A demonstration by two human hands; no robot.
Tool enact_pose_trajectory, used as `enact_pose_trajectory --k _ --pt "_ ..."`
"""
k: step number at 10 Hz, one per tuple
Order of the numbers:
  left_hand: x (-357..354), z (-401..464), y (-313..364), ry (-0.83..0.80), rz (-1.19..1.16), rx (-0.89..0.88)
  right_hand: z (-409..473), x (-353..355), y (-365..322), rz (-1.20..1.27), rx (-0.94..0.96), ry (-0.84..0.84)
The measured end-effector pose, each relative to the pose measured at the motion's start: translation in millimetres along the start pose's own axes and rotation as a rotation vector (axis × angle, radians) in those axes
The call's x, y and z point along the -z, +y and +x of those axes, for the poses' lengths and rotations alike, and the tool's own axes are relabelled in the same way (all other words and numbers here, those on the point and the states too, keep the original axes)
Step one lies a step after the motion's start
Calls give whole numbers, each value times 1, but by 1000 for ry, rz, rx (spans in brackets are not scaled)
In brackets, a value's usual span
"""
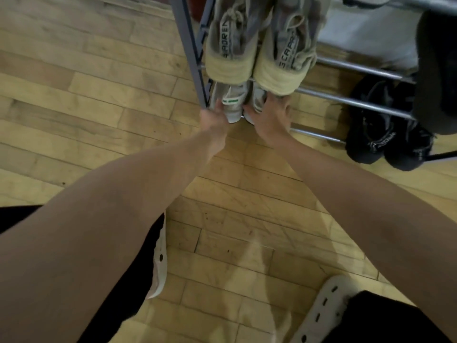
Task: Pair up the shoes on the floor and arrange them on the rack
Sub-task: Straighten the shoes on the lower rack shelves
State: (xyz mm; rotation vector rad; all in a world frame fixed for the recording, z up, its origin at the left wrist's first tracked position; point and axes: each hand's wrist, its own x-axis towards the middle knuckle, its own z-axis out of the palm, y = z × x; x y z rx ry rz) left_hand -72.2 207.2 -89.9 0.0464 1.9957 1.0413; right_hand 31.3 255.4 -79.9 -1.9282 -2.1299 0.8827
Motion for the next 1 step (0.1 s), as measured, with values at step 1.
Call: enact_pose_trajectory --k 1 --pt "13 -12 14 -32 95 62 -15 15 2 23 41 -139"
